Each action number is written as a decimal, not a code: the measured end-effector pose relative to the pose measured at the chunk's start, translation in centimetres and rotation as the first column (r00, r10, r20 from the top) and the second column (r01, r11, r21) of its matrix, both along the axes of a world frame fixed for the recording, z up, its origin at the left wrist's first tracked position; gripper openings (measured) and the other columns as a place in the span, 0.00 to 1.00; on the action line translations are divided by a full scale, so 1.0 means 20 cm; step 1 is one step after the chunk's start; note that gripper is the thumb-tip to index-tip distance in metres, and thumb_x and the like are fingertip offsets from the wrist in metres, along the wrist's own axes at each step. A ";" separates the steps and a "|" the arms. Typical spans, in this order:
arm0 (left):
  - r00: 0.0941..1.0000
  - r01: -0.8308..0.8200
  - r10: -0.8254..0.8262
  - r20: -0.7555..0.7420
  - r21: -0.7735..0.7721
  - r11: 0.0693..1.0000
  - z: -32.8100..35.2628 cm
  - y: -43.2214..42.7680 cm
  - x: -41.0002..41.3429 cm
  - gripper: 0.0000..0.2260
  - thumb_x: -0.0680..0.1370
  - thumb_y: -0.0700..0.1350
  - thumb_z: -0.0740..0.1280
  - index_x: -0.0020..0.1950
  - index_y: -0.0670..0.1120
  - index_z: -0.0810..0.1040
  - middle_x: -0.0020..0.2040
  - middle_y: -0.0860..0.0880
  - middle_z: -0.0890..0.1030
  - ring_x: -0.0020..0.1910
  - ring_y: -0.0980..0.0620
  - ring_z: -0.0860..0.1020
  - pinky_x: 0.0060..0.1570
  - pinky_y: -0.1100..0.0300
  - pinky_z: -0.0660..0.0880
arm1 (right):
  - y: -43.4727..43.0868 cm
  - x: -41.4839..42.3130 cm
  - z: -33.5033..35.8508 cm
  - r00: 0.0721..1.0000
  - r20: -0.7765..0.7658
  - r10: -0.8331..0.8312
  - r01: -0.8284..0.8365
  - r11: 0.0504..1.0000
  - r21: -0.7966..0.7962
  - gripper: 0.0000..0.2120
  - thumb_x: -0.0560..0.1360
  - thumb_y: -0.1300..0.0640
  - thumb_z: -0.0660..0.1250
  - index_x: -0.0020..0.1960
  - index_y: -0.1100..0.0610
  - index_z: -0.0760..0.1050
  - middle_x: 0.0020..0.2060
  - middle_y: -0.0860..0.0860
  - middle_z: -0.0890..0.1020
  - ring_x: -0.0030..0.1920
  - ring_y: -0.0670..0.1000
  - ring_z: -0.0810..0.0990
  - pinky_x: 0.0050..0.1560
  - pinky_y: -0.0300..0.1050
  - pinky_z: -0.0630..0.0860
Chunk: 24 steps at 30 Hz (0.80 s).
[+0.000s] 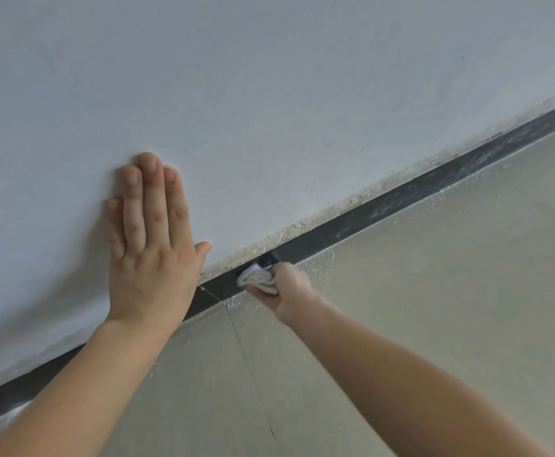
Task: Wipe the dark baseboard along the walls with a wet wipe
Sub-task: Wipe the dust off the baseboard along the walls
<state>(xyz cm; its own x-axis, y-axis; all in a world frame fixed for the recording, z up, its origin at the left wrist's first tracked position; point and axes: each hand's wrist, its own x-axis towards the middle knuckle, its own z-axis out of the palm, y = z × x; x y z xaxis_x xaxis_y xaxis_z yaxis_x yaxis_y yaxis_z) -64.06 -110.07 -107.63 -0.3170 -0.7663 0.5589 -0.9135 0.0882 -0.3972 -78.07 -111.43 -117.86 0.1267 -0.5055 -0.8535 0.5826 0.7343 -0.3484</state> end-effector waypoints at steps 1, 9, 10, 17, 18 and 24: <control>1.000 -0.003 0.003 -0.008 0.008 1.000 0.00 0.00 -0.01 0.51 0.73 0.52 0.72 0.75 0.37 0.35 0.75 0.40 0.31 0.73 0.46 0.29 0.73 0.51 0.35 | -0.03 -0.07 0.01 0.999 -0.028 -0.023 0.023 1.000 0.006 0.07 0.78 0.68 0.58 0.51 0.67 0.74 0.50 0.65 0.80 0.41 0.57 0.83 0.38 0.45 0.83; 0.997 0.078 -0.075 -0.033 0.097 0.992 0.01 0.04 -0.10 0.51 0.68 0.46 0.75 0.76 0.38 0.40 0.75 0.39 0.33 0.74 0.43 0.32 0.72 0.49 0.35 | -0.11 -0.55 0.06 0.879 -0.105 -0.465 0.458 0.885 -0.084 0.07 0.76 0.70 0.60 0.49 0.67 0.77 0.50 0.63 0.80 0.39 0.54 0.82 0.43 0.44 0.82; 0.992 0.126 -0.126 -0.012 0.105 0.986 0.01 0.04 -0.12 0.50 0.68 0.44 0.75 0.76 0.39 0.42 0.75 0.41 0.31 0.74 0.44 0.32 0.72 0.50 0.34 | -0.11 -0.59 0.07 0.828 -0.084 -0.555 0.550 0.832 -0.076 0.08 0.76 0.69 0.61 0.48 0.65 0.78 0.49 0.62 0.81 0.37 0.53 0.81 0.41 0.42 0.83; 0.958 0.220 -0.229 0.170 0.074 0.973 -0.02 -0.15 -0.43 0.40 0.75 0.47 0.66 0.78 0.40 0.43 0.75 0.40 0.33 0.74 0.43 0.34 0.73 0.48 0.39 | -0.03 -0.38 0.00 0.975 -0.050 -0.218 0.218 0.976 -0.003 0.08 0.77 0.65 0.60 0.50 0.63 0.78 0.43 0.60 0.81 0.34 0.53 0.80 0.29 0.41 0.80; 0.966 0.205 -0.213 0.146 0.068 0.976 -0.04 -0.17 -0.46 0.40 0.76 0.47 0.65 0.78 0.40 0.43 0.74 0.40 0.32 0.74 0.43 0.33 0.73 0.48 0.39 | -0.04 -0.35 -0.02 0.980 -0.056 -0.192 0.193 0.981 0.008 0.08 0.77 0.64 0.61 0.51 0.63 0.78 0.43 0.60 0.81 0.34 0.53 0.80 0.29 0.42 0.80; 0.978 0.196 -0.201 0.051 0.082 0.977 -0.06 -0.18 -0.49 0.42 0.74 0.45 0.68 0.78 0.41 0.44 0.74 0.42 0.31 0.74 0.46 0.31 0.73 0.50 0.37 | -0.17 -0.56 0.00 0.940 -0.144 -0.310 0.309 0.951 -0.031 0.13 0.79 0.69 0.53 0.39 0.63 0.69 0.37 0.57 0.75 0.35 0.52 0.75 0.38 0.42 0.76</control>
<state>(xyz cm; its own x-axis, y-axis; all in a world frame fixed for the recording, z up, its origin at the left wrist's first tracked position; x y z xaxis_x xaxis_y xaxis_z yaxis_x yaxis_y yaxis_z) -73.80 -113.70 -108.81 -0.4974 -0.7247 0.4769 -0.8501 0.2974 -0.4346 -89.26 -114.80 -117.87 -0.1615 -0.5069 -0.8467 0.7233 0.5229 -0.4510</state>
